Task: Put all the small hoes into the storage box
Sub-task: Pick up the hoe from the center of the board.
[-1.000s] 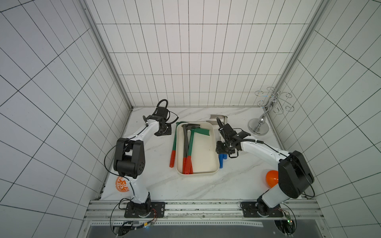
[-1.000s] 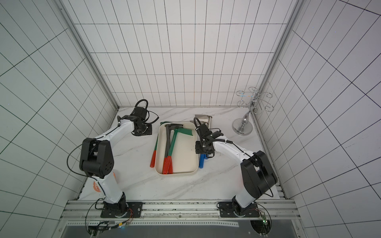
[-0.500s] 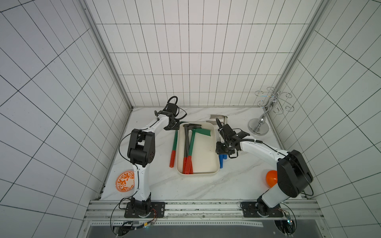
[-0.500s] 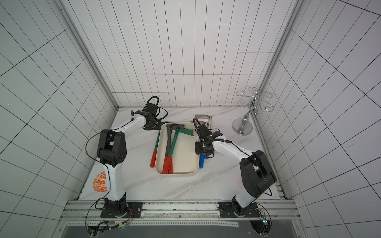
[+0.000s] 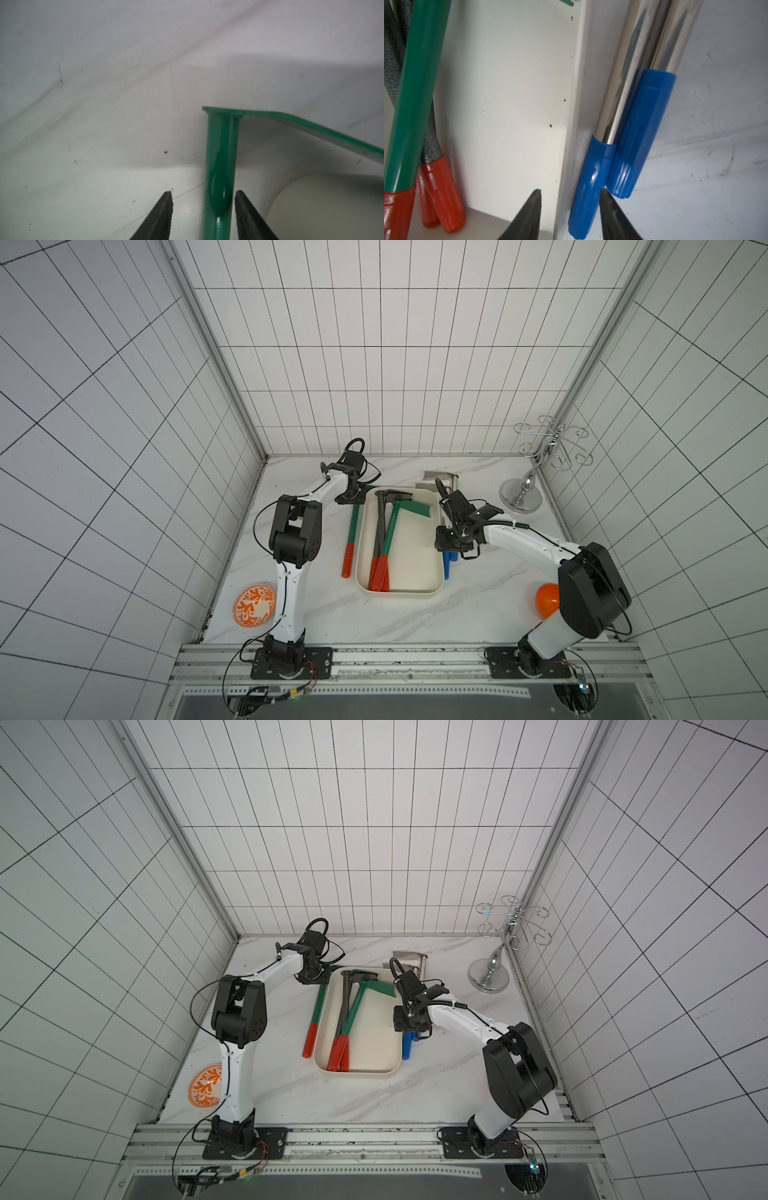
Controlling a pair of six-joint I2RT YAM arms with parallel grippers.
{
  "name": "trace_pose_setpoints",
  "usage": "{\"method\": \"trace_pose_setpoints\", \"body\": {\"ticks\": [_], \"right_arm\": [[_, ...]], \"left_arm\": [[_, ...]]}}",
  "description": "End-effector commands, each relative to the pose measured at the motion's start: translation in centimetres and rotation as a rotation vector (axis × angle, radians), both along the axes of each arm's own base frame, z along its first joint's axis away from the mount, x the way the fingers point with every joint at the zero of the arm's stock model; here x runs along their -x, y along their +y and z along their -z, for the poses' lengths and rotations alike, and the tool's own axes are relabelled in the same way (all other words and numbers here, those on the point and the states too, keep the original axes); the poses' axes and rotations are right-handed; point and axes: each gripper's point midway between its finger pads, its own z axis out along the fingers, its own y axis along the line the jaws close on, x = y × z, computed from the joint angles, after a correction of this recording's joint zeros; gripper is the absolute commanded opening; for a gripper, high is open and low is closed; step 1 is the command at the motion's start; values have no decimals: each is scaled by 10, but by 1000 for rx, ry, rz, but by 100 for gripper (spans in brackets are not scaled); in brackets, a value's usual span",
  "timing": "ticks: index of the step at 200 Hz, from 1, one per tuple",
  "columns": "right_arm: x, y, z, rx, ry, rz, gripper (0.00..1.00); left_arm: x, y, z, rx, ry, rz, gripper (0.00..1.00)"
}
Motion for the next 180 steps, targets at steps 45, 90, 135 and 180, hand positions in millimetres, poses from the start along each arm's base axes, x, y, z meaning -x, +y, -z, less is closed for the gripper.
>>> {"method": "trace_pose_setpoints", "body": {"ticks": [45,90,135,180], "right_arm": [[-5,4,-17,-7,-33,-8,47],[-4,4,-17,-6,-34,-9,47],[-4,3,-17,-2,-35,-6,47],[-4,3,-18,-3,-39,-4,47]], "left_arm": [[5,-12,28,-31,45,29,47],[5,-8,36,-49,53,18,42],[6,-4,37,-56,55,16,31],[5,3,31,-41,47,7,19]]}}
